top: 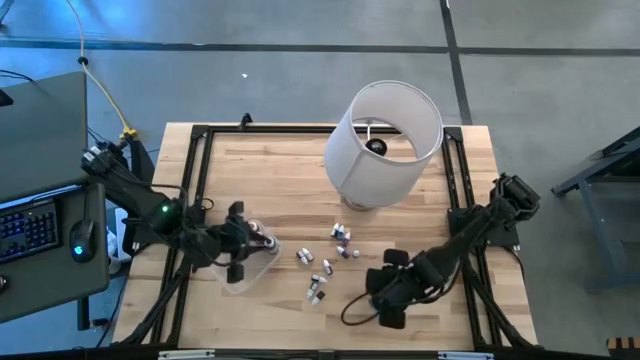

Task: Pick & Place food coloring
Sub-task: Put the blue food coloring bottle into the transparent bin

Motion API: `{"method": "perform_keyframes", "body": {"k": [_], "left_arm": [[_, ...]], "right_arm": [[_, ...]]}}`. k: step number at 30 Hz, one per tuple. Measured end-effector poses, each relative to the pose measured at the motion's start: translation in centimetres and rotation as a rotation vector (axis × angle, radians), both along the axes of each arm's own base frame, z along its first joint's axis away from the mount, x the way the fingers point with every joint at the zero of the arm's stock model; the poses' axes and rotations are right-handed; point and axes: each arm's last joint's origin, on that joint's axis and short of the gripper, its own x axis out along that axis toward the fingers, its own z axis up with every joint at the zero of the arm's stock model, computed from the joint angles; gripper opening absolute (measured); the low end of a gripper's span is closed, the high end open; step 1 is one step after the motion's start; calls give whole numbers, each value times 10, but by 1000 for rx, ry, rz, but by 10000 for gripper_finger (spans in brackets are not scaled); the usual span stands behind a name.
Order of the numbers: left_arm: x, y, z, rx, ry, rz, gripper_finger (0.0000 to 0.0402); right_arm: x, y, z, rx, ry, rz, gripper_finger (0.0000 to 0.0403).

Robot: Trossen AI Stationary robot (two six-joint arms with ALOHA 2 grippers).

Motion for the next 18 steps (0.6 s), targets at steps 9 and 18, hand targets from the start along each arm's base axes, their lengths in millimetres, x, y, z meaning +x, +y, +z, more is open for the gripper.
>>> {"method": "perform_keyframes", "body": {"k": [9,18], "left_arm": [[13,-12,-16,8,79,-24,76],[14,-12,-16,10,68,-13,76]], "right_arm": [[-24,3,-59,-64,35,75,167],[-34,-6,-104,-142,-122,340,167]]}}
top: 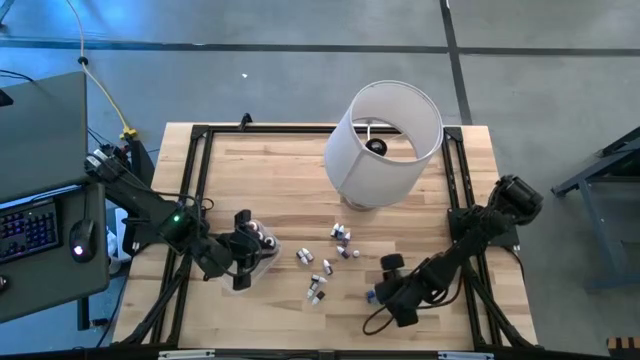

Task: Pick & Place food coloring
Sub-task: Put the blue food coloring bottle into the transparent bin

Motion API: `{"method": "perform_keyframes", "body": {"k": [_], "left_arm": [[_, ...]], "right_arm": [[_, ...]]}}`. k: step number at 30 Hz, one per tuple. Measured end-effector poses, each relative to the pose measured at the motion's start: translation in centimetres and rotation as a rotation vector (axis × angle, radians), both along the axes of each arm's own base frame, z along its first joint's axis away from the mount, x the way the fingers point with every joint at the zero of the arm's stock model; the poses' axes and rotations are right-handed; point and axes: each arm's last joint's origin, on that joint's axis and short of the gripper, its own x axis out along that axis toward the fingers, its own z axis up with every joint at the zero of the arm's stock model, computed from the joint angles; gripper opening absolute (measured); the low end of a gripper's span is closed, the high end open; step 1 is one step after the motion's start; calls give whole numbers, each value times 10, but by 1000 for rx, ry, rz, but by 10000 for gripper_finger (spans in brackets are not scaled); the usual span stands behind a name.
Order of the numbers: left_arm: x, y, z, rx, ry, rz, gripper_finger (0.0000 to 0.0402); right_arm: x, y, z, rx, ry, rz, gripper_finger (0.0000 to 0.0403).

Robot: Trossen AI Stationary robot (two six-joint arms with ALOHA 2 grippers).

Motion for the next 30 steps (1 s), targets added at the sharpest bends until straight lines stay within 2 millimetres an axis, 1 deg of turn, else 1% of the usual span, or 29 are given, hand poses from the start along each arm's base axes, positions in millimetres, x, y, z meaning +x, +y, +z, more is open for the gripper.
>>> {"method": "perform_keyframes", "body": {"k": [5,10,16,20,23,26,28,30], "left_arm": [[0,0,0,1,-1,2,76],[0,0,0,1,0,2,76],[0,0,0,2,0,2,76],[2,-1,-2,5,8,-2,76],[11,-5,-12,67,47,-16,76],[22,-9,-24,127,84,-33,76],[29,-14,-28,147,67,-40,76],[40,-18,-32,186,37,-68,76]], "right_arm": [[8,-7,-14,84,-169,-1,167],[20,-24,-19,87,-306,-59,167],[41,-47,-15,87,-398,-81,167],[52,-53,-7,114,-487,-46,167],[56,-55,-5,110,-518,-37,167],[56,-58,-6,100,-505,-34,167],[55,-60,-8,88,-483,-36,167],[55,-60,-11,79,-471,-42,167]]}}
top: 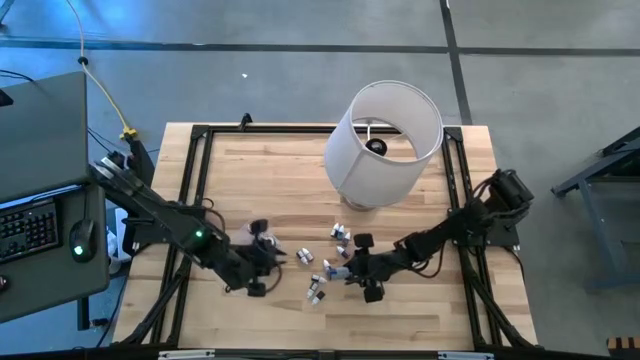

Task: Pick & Place food coloring
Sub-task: Put the blue food coloring bottle into the transparent bin

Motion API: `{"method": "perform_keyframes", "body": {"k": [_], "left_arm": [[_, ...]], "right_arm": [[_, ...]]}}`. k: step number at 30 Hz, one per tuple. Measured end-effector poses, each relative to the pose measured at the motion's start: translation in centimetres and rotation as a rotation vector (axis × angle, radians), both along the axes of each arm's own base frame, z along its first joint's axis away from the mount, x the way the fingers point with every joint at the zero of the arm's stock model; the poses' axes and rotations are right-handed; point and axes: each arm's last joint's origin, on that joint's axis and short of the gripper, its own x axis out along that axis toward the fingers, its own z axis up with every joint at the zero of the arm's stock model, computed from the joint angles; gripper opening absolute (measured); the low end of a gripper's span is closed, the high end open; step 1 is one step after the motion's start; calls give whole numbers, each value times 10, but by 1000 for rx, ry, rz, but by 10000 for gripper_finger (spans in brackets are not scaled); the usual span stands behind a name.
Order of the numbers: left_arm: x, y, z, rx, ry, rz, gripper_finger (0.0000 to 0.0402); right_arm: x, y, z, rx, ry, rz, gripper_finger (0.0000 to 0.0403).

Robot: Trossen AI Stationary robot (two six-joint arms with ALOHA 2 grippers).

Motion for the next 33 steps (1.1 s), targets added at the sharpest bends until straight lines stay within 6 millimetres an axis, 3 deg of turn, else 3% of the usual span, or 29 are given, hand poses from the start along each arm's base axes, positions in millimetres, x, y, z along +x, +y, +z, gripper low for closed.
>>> {"method": "perform_keyframes", "body": {"k": [4,17,22,27,33], "left_arm": [[27,-3,-9,32,-48,-78,76],[80,26,-32,-193,-39,-219,78],[91,34,-46,-224,-2,-245,121],[96,35,-44,-198,-61,-226,179],[105,32,-50,-237,-104,-191,202]], "right_arm": [[0,1,-5,-2,16,6,167],[4,-1,-2,9,-21,-12,167],[4,-1,-2,4,-26,-20,167],[4,-2,-2,-14,-33,-37,167],[4,-1,-1,-15,-42,-40,167]]}}
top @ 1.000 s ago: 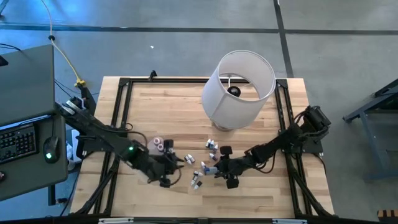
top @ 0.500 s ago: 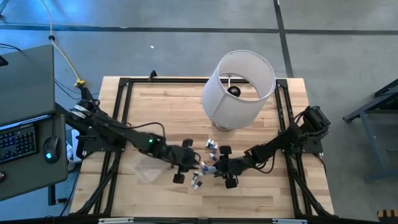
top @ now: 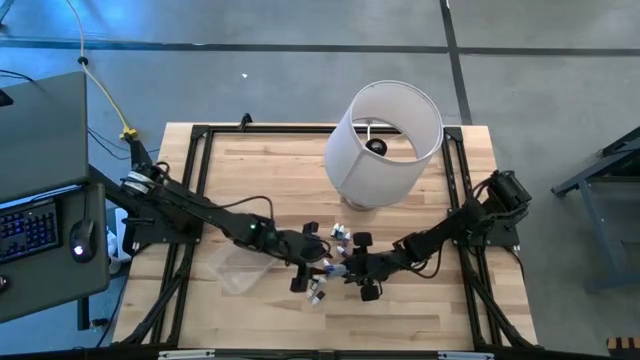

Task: Pick & Place food coloring
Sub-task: Put the blue food coloring bottle into the transparent bin

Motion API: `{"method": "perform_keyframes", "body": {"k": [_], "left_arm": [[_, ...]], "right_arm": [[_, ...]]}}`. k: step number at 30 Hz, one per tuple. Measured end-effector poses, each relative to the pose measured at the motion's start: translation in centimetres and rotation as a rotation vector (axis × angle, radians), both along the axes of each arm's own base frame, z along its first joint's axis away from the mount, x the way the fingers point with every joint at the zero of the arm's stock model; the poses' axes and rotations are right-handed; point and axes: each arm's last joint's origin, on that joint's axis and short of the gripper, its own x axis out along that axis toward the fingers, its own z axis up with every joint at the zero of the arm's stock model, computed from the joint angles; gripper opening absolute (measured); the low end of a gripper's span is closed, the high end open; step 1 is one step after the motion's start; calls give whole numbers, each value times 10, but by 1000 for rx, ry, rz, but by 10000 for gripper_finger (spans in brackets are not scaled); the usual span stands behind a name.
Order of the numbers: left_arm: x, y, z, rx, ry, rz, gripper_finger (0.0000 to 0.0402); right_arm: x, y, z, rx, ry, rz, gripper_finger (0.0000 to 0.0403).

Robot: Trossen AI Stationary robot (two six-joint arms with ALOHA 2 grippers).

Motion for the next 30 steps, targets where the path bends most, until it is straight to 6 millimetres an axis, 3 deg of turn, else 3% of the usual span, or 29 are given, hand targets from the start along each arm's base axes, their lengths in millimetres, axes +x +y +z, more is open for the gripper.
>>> {"method": "perform_keyframes", "body": {"k": [9,30], "left_arm": [[12,-4,-32,-5,65,52,202],[11,-4,-32,-61,95,58,202]], "right_arm": [[4,1,7,23,-79,-19,167],[7,2,11,14,-131,-19,167]]}}
